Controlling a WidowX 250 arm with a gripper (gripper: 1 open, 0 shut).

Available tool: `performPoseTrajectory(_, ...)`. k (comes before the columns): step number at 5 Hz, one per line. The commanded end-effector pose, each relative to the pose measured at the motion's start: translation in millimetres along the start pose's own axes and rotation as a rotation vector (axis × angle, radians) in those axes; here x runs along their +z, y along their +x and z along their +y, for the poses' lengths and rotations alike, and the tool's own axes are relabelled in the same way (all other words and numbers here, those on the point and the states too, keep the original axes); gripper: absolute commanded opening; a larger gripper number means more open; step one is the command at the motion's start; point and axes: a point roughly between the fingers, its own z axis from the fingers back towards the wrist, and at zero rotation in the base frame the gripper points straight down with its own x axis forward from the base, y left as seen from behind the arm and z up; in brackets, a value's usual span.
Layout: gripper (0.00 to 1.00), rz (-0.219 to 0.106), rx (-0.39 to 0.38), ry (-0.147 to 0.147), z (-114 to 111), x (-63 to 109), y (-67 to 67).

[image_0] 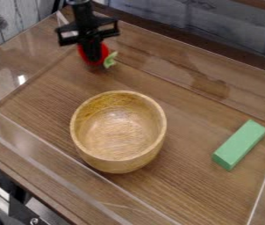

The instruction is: Move the red fruit to the right

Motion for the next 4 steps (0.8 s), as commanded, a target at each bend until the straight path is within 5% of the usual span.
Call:
performPoseTrajectory(1, 0.00, -0.079, -0.096, -0.054, -35, 41.8, -5.6)
performPoseTrajectory(3, 0.00, -0.038, -0.300, -0.087, -103, 46.8, -54.8)
performPoseTrajectory(4, 0.00, -0.017, -0.395, -0.080, -134, 34.9, -82.6)
